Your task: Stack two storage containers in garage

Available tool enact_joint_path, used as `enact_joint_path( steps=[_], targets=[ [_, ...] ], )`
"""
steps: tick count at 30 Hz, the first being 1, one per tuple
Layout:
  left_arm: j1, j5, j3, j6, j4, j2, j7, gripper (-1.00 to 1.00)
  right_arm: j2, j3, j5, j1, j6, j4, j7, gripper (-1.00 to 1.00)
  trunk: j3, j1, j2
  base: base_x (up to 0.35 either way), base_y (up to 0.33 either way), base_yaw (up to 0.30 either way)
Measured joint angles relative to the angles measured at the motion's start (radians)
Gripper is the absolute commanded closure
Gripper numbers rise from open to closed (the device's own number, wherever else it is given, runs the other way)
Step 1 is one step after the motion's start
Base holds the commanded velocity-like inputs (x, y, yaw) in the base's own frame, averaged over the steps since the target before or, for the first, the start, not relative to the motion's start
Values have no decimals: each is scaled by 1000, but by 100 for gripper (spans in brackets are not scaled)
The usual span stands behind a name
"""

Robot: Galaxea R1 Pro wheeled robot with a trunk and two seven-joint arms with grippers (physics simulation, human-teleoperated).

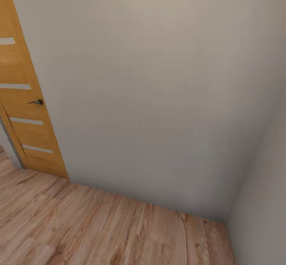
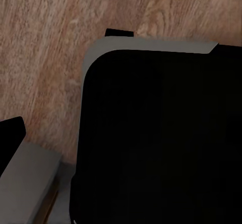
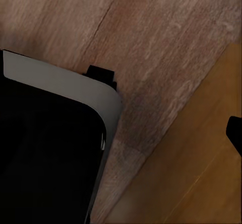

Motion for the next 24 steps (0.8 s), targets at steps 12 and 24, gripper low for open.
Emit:
enact_joint_path(
  steps=[12,24],
  targets=[
    [0,0,0,0,0,1,0,-100,-2,-1,-2,0,-2,0,-2,-100,0,0,0,194,0,269],
    [0,12,1,0,0,0,0,-100,-3,-6,-129,0,-7,0,-5,-100,0,0,0,24,0,269]
  ],
)
